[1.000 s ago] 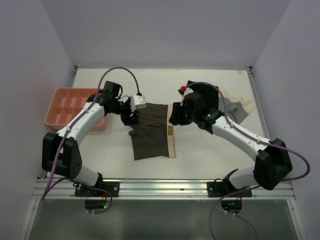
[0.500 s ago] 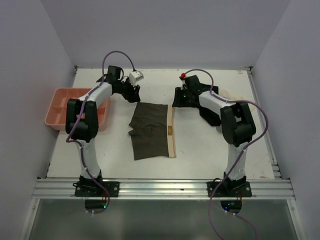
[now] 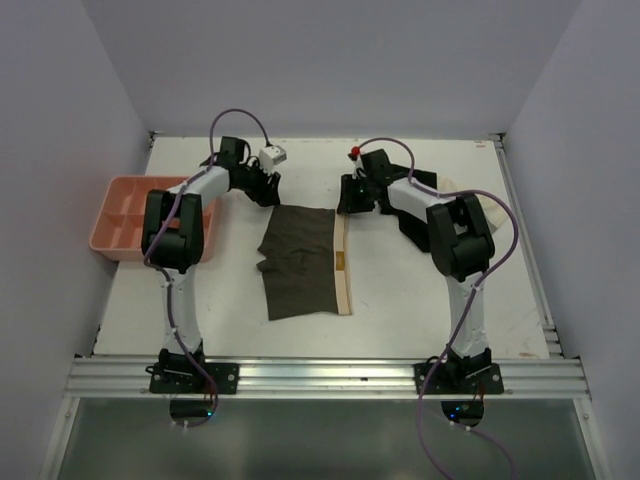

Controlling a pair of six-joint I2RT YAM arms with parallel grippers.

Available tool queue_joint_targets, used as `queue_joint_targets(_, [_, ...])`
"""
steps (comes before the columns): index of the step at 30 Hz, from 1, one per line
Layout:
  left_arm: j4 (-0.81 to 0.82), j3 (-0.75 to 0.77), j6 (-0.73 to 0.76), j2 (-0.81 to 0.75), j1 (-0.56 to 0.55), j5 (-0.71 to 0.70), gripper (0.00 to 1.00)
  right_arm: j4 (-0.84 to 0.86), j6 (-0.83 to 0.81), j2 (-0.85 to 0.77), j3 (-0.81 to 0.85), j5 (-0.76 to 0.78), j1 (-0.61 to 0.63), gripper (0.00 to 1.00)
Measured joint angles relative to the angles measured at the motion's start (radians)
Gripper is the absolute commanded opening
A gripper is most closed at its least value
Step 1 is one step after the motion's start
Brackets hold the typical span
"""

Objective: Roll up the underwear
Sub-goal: Fold the underwear

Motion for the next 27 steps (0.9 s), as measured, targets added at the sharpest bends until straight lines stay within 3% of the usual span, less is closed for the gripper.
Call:
queue_joint_targets(9, [-0.003, 0.003, 0.002, 0.034, 0.000, -0.005, 0.45, -0.002, -0.035, 0.041, 0.061, 0.003, 0.000, 0.44])
queue_joint_targets(15, [-0.002, 0.007, 0.002, 0.039, 0.000, -0.001, 0.35, -0.004, -0.065, 0.047, 0.067, -0.008, -0.001, 0.29])
queue_joint_targets(23, [-0.003, 0.008, 0.002, 0.046, 0.002, 0.039, 0.31, -0.009, -0.082, 0.048, 0.067, -0.029, -0.006, 0.21])
queue_joint_targets(27, [-0.006, 0.025, 0.002, 0.061, 0.006, 0.068, 0.23, -0.009, -0.088, 0.048, 0.067, -0.047, -0.013, 0.10])
